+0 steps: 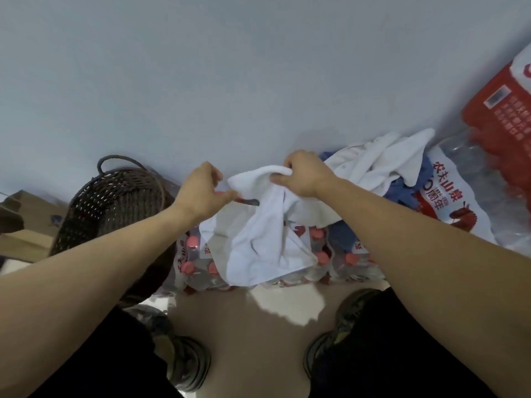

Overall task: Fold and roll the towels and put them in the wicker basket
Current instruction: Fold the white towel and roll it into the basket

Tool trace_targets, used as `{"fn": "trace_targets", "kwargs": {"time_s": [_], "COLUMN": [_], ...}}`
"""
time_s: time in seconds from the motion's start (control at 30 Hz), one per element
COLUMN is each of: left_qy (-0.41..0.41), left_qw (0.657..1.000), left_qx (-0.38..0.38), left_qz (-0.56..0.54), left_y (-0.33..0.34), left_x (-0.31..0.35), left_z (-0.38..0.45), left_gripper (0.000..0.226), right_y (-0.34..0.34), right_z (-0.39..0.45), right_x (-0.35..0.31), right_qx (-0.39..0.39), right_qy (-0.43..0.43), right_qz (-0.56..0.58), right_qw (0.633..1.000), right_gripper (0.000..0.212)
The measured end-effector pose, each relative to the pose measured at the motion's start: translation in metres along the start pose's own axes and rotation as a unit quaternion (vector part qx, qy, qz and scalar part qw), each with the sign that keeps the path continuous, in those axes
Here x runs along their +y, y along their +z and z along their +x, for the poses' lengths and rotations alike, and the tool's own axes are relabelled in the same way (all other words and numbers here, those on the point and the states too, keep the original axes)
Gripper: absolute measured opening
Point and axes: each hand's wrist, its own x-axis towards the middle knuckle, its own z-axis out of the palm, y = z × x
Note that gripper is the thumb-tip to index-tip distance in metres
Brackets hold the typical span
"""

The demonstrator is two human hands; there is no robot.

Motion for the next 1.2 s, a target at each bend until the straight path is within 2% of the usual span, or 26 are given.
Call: {"fn": "trace_targets", "kwargs": {"time_s": [0.07,0.1,0.17,0.23,0.33,0.43,0.57,0.63,0.8,0.83,0.9,0.97,1.0,1.1,1.2], "left_qy": [-0.088,-0.138,-0.259,-0.340,-0.355,-0.369,-0.324,-0.331,-0.353,-0.339,-0.281,-0.213,-0.181,-0.119,-0.075], "left_qw": [0.987,0.976,0.951,0.930,0.931,0.918,0.921,0.901,0.866,0.872,0.913,0.960,0.973,0.983,0.988], "left_qx": [-0.088,-0.130,-0.164,-0.127,-0.034,0.023,0.048,0.033,-0.109,-0.148,-0.191,-0.160,-0.139,-0.131,-0.127], "left_qz": [0.098,0.109,0.025,-0.065,-0.079,-0.143,-0.212,-0.278,-0.336,-0.320,-0.224,-0.087,-0.041,-0.045,-0.042], "left_y": [0.017,0.027,0.047,0.070,0.096,0.103,0.076,0.055,-0.008,-0.021,-0.043,-0.060,-0.067,-0.083,-0.086], "left_x": [-0.022,-0.032,-0.044,-0.054,-0.059,-0.058,-0.056,-0.051,-0.028,-0.024,-0.018,-0.016,-0.015,-0.018,-0.025], "left_z": [-0.016,-0.025,-0.045,-0.058,-0.070,-0.071,-0.054,-0.043,-0.026,-0.025,-0.023,-0.019,-0.017,-0.015,-0.019], "left_gripper": [0.050,0.048,0.043,0.050,0.044,0.037,0.021,0.021,0.035,0.036,0.025,0.019,0.016,0.009,0.011], "right_y": [0.002,0.004,0.004,0.004,0.010,0.013,0.009,0.007,0.006,0.005,0.004,0.000,-0.002,-0.011,-0.022], "right_z": [0.003,0.005,0.005,0.003,-0.002,-0.009,-0.014,-0.018,-0.028,-0.030,-0.035,-0.036,-0.036,-0.036,-0.039], "right_x": [0.015,0.021,0.030,0.036,0.041,0.040,0.036,0.033,0.028,0.027,0.027,0.029,0.030,0.031,0.023], "right_qx": [0.010,-0.005,-0.051,-0.090,-0.146,-0.187,-0.244,-0.290,-0.359,-0.360,-0.346,-0.317,-0.302,-0.260,-0.224], "right_qy": [0.034,0.047,0.069,0.080,0.084,0.095,0.131,0.153,0.205,0.210,0.211,0.208,0.208,0.201,0.177], "right_qz": [-0.028,-0.042,-0.063,-0.078,-0.087,-0.080,-0.055,-0.048,-0.038,-0.033,-0.019,-0.008,-0.009,-0.028,-0.067], "right_qw": [0.999,0.998,0.994,0.990,0.982,0.975,0.959,0.944,0.910,0.908,0.914,0.925,0.930,0.944,0.956], "right_gripper": [0.036,0.037,0.040,0.040,0.040,0.042,0.045,0.043,0.042,0.042,0.042,0.042,0.043,0.047,0.039]}}
